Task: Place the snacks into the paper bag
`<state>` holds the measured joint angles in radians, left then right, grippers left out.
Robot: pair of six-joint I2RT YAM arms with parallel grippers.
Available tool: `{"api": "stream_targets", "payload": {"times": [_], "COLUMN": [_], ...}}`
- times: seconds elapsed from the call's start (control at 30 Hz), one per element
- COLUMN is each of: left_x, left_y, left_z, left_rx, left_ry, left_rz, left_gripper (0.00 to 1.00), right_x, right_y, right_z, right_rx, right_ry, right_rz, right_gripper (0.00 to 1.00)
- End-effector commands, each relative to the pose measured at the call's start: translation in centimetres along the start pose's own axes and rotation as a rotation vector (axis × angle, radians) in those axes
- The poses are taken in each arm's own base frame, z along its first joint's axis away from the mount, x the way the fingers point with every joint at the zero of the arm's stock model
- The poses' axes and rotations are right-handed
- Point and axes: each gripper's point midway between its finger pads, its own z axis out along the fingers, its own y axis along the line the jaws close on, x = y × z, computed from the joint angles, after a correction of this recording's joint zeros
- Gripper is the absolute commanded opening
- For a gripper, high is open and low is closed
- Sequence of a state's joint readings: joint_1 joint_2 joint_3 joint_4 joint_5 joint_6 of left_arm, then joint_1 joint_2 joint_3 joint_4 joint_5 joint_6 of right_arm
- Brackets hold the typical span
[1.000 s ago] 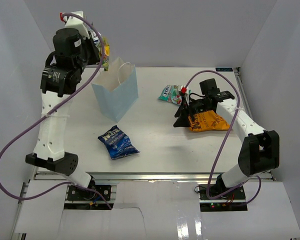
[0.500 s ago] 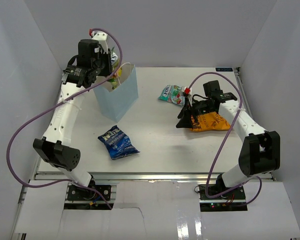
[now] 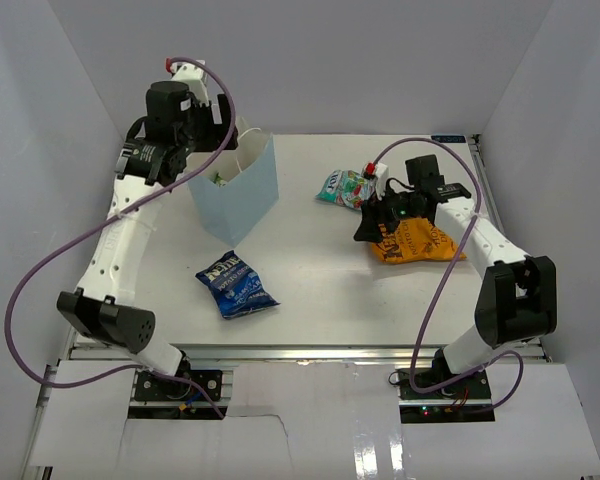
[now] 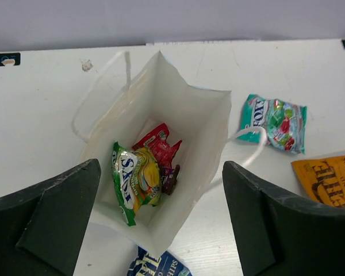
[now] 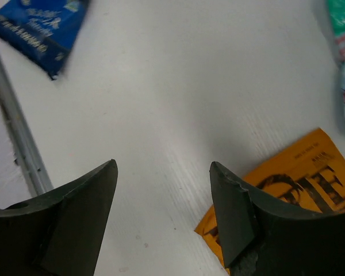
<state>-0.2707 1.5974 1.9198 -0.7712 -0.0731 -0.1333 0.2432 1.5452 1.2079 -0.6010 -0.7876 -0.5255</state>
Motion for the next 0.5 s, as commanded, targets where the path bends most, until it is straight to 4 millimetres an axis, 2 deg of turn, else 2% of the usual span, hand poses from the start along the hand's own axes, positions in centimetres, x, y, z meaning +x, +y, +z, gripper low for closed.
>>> {"api": "stream_targets", "payload": {"times": [0.0, 0.07, 0.1, 0.13, 0.17, 0.2, 0.23, 0.27, 0.3, 0.33, 0.37, 0.4, 0.43, 0.47], "left_x": [-5.0, -4.2, -1.8, -1.7, -0.7, 2.4, 3.0, 4.3, 7.6, 9.0, 9.5, 10.7, 13.7, 14.2], "left_y": [0.4, 0.2, 0.1, 0.0, -0.2, -0.1, -0.3, -0.7, -0.6, -0.5, -0.6, -0.5, -0.9, -0.9], "left_z": [-8.5, -10.4, -10.0, -12.7, -13.3, -12.6, -14.8, -15.1, -14.3, -14.5, -16.2, -16.3, -15.6, -16.7], "left_rx": [-0.002, 0.023, 0.031, 0.057, 0.070, 0.068, 0.099, 0.120, 0.111, 0.110, 0.128, 0.128, 0.143, 0.160], "left_ry": [-0.213, -0.233, -0.193, -0.234, -0.227, -0.169, -0.201, -0.186, -0.120, -0.108, -0.136, -0.129, -0.067, -0.096], "left_rz": [-0.094, -0.158, -0.175, -0.198, -0.255, -0.286, -0.317, -0.366, -0.396, -0.429, -0.504, -0.543, -0.575, -0.610], "left_gripper": [0.98, 0.98, 0.98, 0.98, 0.98, 0.98, 0.98, 0.98, 0.98, 0.98, 0.98, 0.98, 0.98, 0.98], "right_x": [-2.8, -3.9, -3.3, -4.2, -3.6, -3.6, -3.4, -4.3, -2.7, -2.3, -2.7, -1.2, -0.9, -1.4], "right_y": [-6.7, -9.0, -10.4, -11.0, -11.6, -11.7, -11.8, -11.7, -10.2, -9.4, -9.6, -8.6, -8.1, -8.0], "right_z": [-1.2, -1.9, -2.1, -2.4, -2.0, -1.8, -1.6, -1.7, -0.4, -0.1, 0.5, 0.5, 0.7, 1.6], "right_rx": [0.353, 0.476, 0.542, 0.572, 0.583, 0.571, 0.546, 0.519, 0.392, 0.316, 0.237, 0.174, 0.117, 0.034], "right_ry": [-0.044, -0.082, -0.063, -0.079, -0.056, -0.045, -0.017, -0.008, 0.066, 0.105, 0.133, 0.196, 0.213, 0.205], "right_rz": [0.140, 0.189, 0.221, 0.232, 0.254, 0.253, 0.199, 0.139, 0.120, 0.064, -0.060, -0.040, -0.054, -0.110], "right_gripper": [0.71, 0.72, 0.72, 0.72, 0.72, 0.73, 0.73, 0.74, 0.76, 0.80, 0.82, 0.82, 0.82, 0.83]}}
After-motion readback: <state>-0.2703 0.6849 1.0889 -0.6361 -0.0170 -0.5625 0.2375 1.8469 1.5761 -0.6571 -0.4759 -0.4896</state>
